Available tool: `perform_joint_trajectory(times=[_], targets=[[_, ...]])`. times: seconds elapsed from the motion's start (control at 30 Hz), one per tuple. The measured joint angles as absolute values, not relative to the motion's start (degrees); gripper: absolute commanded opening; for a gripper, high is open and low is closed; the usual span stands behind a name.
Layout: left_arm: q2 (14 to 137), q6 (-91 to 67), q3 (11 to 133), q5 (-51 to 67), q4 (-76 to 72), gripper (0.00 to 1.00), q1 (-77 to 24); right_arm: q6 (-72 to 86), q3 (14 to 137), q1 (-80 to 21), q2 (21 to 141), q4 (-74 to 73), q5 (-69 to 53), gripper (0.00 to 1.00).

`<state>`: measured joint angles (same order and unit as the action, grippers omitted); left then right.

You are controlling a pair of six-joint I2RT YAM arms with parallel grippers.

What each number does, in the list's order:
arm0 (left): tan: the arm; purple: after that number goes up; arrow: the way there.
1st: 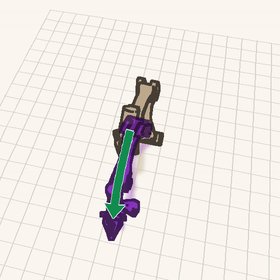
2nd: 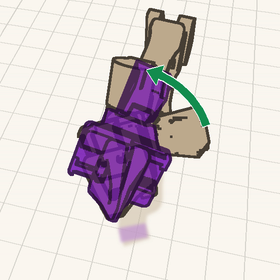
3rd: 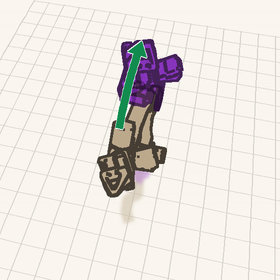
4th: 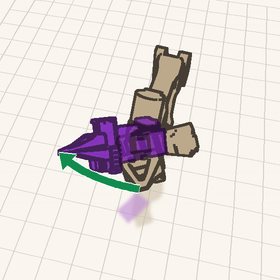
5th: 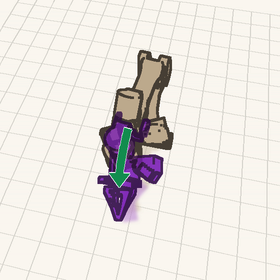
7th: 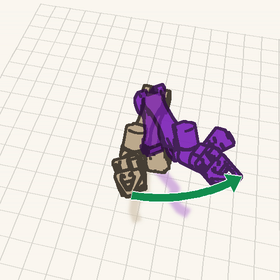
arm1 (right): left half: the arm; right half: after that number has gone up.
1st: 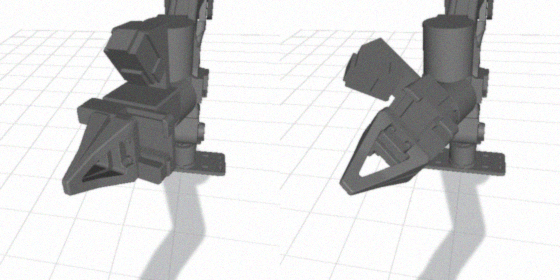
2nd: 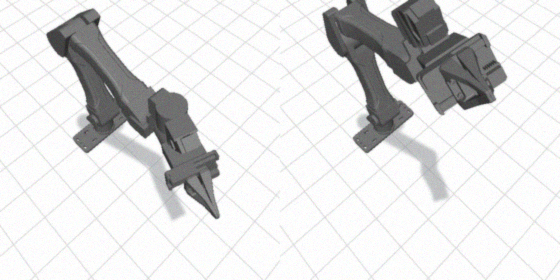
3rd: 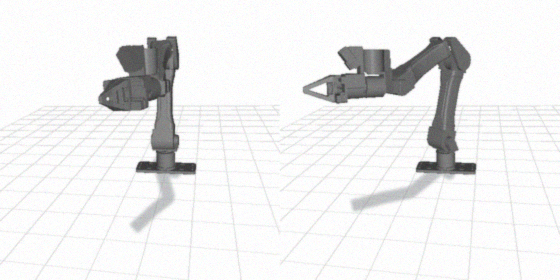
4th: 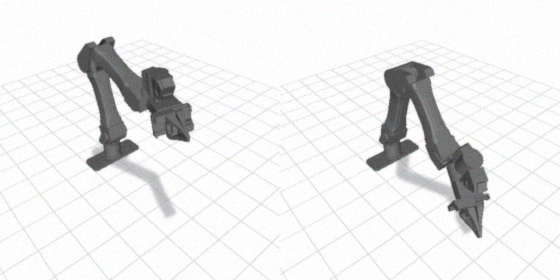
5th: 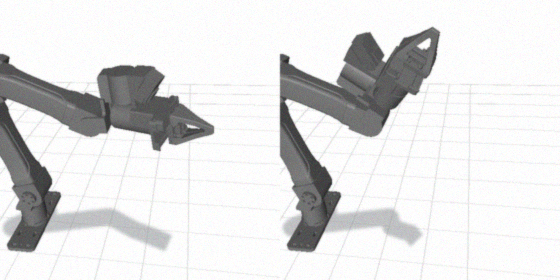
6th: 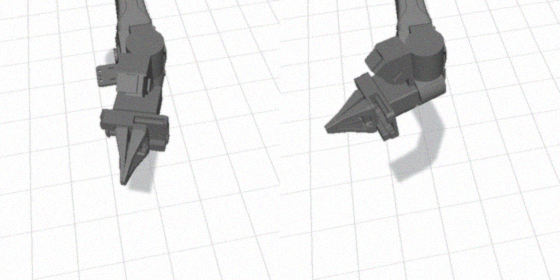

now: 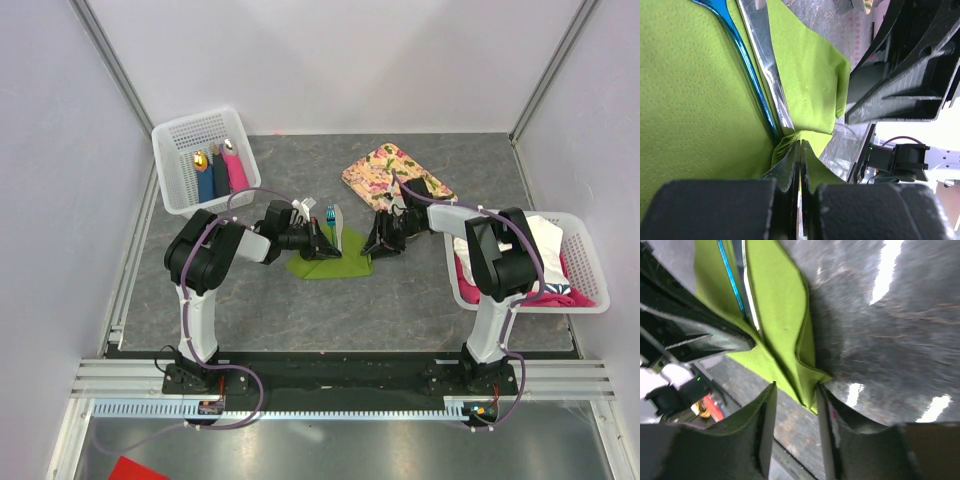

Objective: Place the utensils on the paper napkin and roll it up

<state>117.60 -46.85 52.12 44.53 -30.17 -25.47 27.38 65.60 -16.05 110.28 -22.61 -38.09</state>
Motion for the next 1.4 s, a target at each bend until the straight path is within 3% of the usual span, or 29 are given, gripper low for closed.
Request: perform_joint_trajectory(times=[0.03, 0.1, 0.2, 0.23, 0.27, 0.87, 1.4], targets=[[117.6, -46.9, 52.2, 44.5, -30.1, 0.02, -25.5, 27.4, 65.6, -16.0, 110.0, -22.5, -37.0, 0.32], [117.6, -46.9, 52.2, 44.5, -30.1, 0.02, -25.5, 27.2, 65.6, -15.8, 109.9, -22.5, -35.5, 0.29], [117.6, -46.9, 52.2, 44.5, -30.1, 0.02, -25.5, 26.9, 65.6, -15.7, 109.9, -22.8, -34.3, 0.16], [117.6, -46.9, 52.2, 44.5, -30.1, 0.02, -25.5, 26.7, 65.6, -15.6, 109.8, -22.9, -34.1, 0.05], [117.6, -46.9, 52.2, 44.5, -30.1, 0.02, -25.5, 26.5, 65.6, -15.6, 109.8, -22.9, -34.0, 0.01], [117.6, -46.9, 52.3, 44.2, -30.1, 0.02, -25.5, 38.0, 65.6, -18.4, 109.8, -13.0, -44.1, 0.00], [117.6, -46.8, 52.6, 44.1, -29.5, 0.02, -25.5, 42.3, 63.7, -20.9, 114.1, -7.3, -44.9, 0.00]])
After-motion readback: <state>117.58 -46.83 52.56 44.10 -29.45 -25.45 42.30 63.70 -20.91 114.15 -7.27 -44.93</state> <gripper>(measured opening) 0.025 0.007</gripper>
